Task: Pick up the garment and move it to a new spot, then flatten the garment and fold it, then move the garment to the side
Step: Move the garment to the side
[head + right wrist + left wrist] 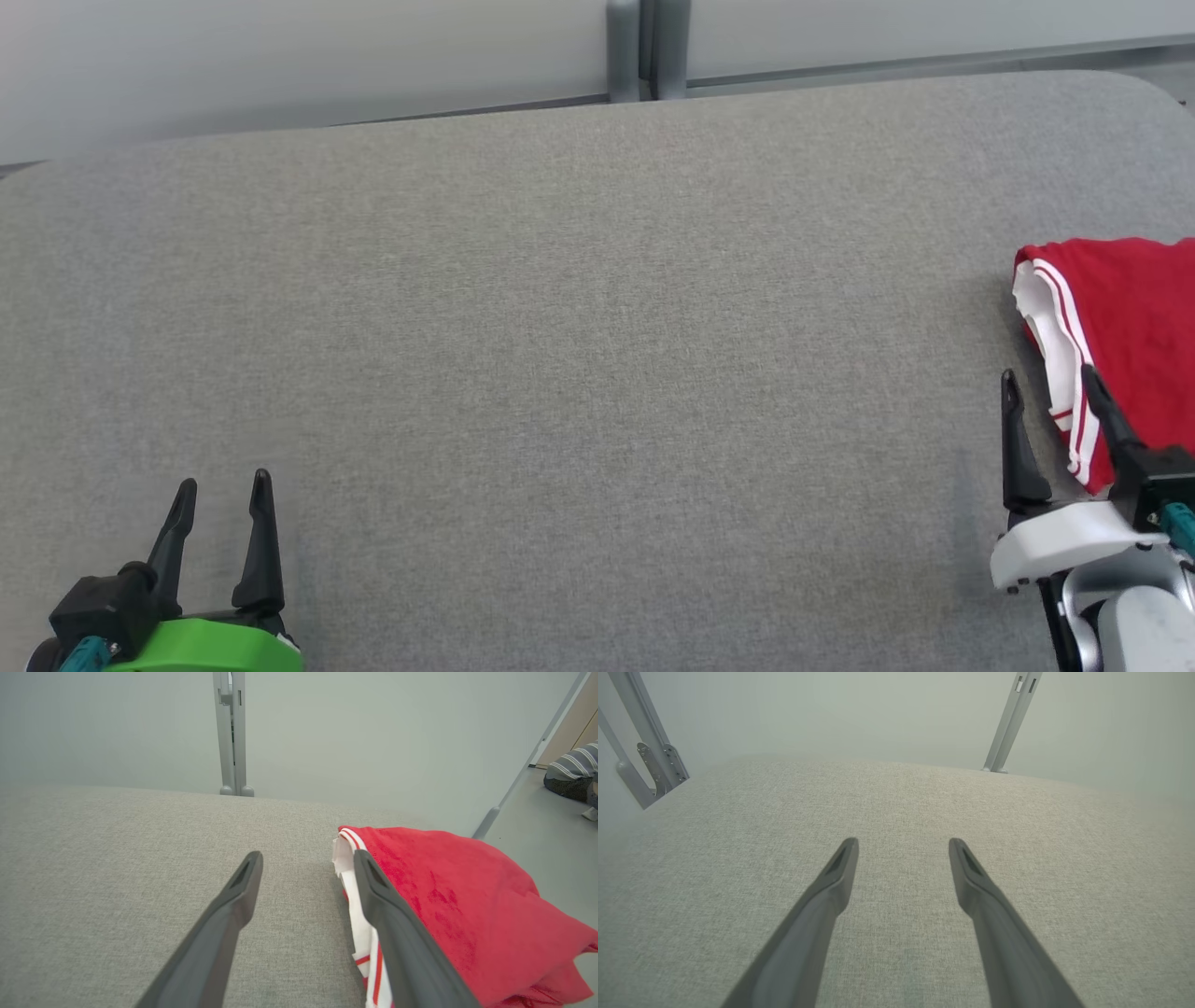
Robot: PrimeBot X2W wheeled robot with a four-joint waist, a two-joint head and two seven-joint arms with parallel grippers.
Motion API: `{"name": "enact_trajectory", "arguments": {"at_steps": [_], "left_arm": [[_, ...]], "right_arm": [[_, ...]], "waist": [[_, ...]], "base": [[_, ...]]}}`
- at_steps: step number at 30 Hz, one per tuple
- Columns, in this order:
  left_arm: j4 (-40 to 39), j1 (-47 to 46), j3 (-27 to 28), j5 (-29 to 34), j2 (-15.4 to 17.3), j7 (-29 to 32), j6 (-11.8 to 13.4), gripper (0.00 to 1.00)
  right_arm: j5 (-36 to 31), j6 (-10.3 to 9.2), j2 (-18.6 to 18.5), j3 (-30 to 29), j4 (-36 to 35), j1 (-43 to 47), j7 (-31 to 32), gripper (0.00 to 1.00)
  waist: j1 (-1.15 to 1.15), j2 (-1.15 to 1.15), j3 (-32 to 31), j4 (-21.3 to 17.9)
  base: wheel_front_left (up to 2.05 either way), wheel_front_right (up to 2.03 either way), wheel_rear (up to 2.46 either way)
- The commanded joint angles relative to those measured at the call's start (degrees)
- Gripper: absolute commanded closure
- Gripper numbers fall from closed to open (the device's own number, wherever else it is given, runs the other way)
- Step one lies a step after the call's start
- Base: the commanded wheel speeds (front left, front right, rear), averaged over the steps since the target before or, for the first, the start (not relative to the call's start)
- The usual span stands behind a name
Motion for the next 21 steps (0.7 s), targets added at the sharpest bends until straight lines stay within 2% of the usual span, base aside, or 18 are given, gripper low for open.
{"name": "enact_trajectory", "arguments": {"at_steps": [1,7,12,21], "left_arm": [[0.2,0.1,0.39,0.65,-0.23,-0.26,-0.51,0.0],[0.89,1.39,1.75,1.3,-0.97,-0.22,-1.31,0.0],[1.05,1.85,2.43,1.86,-1.58,-0.23,-1.81,0.0],[1.54,2.95,3.35,1.75,-0.97,-0.22,-2.36,0.0]], "right_arm": [[-1.31,-0.06,0.48,-0.37,0.74,1.04,-0.78,0.0],[-5.62,-0.06,2.08,-2.91,3.32,2.6,-2.0,0.0],[-3.79,-0.06,2.15,-4.03,2.77,3.31,-2.04,0.0],[-4.96,-0.06,2.19,-4.32,2.7,3.42,-2.06,0.0]], "waist": [[0.0,0.13,-3.06,3.09],[0.0,0.13,-4.8,4.23],[0.0,0.13,-5.65,4.21],[0.0,0.13,-7.14,2.83]], "base": [[0.0,0.0,0.0],[0.0,0.0,0.0],[0.0,0.0,0.0],[0.0,0.0,0.0]]}}
